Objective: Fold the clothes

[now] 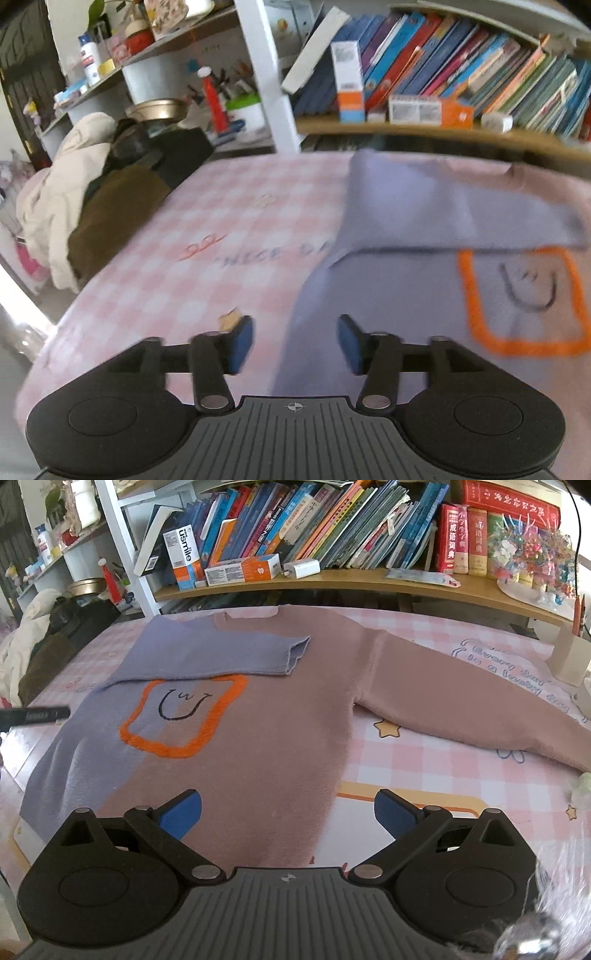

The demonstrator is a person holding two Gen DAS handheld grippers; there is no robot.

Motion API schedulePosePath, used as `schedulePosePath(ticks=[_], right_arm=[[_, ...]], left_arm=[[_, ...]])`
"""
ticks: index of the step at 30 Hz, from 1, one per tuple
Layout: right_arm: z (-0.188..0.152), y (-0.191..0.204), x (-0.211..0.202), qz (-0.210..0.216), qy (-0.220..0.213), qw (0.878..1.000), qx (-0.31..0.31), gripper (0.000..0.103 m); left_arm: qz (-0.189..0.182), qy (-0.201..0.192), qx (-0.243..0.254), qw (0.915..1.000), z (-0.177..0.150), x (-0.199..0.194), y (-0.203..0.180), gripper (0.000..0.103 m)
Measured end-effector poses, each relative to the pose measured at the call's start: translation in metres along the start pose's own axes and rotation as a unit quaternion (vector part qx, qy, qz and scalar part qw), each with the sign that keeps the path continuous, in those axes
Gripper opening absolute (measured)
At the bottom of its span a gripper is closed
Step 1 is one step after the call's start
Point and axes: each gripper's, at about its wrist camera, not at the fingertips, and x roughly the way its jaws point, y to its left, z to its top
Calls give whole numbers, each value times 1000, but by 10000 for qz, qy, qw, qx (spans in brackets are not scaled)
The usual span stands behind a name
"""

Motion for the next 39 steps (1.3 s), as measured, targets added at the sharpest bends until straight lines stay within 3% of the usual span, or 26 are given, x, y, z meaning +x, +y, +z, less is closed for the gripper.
schedulePosePath(ticks=[4,10,22,28,34,35,36,38,39], right_arm=[[-3,1,3,-39,112,9999,72,96],[-11,5,3,-195,260,9993,171,84],[-30,19,6,-530,577,9950,621,39],[-32,25,6,-720,533,9929,779,30],[-33,28,8,-914,481,9906,898,29],[-32,29,8,-941,480,9902,915,29],[-32,29,9,-968,478,9897,937,29],[-31,30,11,-1010,474,9892,954,29],[-30,31,12,-1028,468,9890,955,29]], left_arm=[[2,139,-2,9999,-8,5,10,61],[-342,391,-442,9977,-15,17,28,62],[-1041,481,-722,9908,-20,32,49,61],[-1243,519,-672,9886,-11,43,58,61],[-1458,484,-410,9873,-8,44,52,59],[-1486,476,-371,9871,-8,43,51,51],[-1571,481,-410,9856,-7,43,52,34],[-1741,490,-488,9823,-5,43,52,10],[-1824,494,-526,9806,-4,43,52,5]])
